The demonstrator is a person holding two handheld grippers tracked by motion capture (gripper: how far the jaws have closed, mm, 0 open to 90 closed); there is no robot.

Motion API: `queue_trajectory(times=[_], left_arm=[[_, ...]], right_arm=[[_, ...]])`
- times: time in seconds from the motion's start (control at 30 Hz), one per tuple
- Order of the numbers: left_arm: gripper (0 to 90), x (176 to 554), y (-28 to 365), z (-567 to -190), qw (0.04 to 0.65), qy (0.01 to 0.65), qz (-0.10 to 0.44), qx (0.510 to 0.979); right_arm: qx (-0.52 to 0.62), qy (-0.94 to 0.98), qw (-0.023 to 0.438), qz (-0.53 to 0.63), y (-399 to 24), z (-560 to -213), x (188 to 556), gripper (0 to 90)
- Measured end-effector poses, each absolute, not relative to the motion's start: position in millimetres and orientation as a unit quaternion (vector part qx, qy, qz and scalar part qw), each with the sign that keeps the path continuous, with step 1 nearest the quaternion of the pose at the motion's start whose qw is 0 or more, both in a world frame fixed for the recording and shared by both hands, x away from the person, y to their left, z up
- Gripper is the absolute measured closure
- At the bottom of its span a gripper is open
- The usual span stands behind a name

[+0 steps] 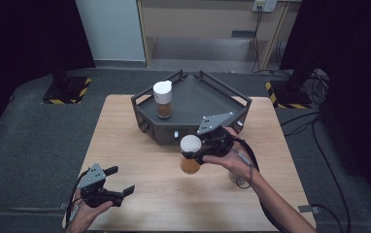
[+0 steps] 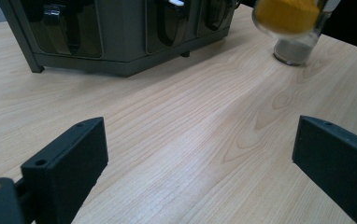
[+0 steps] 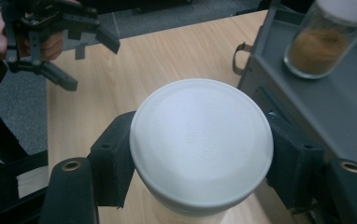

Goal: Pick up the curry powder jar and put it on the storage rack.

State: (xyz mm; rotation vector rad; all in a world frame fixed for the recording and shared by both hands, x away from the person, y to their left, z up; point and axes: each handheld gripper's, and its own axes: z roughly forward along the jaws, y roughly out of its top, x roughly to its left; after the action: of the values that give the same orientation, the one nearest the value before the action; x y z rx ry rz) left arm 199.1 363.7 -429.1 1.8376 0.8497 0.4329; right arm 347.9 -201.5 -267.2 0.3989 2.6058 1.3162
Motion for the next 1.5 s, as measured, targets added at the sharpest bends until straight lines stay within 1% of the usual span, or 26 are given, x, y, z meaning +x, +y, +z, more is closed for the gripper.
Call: queue_trajectory(times=[0.47,0.67,0.87,1.5], left_arm=[[2.8,199,363,-428,0.506,0.353,0.181,0.766],[2.8,199,363,-428,0.506,0.354,0.181,0.766],[2.8,199,363,-428,0.505,0.354,0.181,0.766],[2.8,200,363,-428,0.505,0.354,0.179,0.767]], right_arm=[[0.153,0.876,0.117,0.442,-200,-241,375,34.1],[0.168,0.870,0.114,0.449,-200,-232,386,34.1],[0.174,0.869,0.133,0.444,-194,-218,392,34.2],[0.211,0.857,0.156,0.444,-184,-193,416,34.1]])
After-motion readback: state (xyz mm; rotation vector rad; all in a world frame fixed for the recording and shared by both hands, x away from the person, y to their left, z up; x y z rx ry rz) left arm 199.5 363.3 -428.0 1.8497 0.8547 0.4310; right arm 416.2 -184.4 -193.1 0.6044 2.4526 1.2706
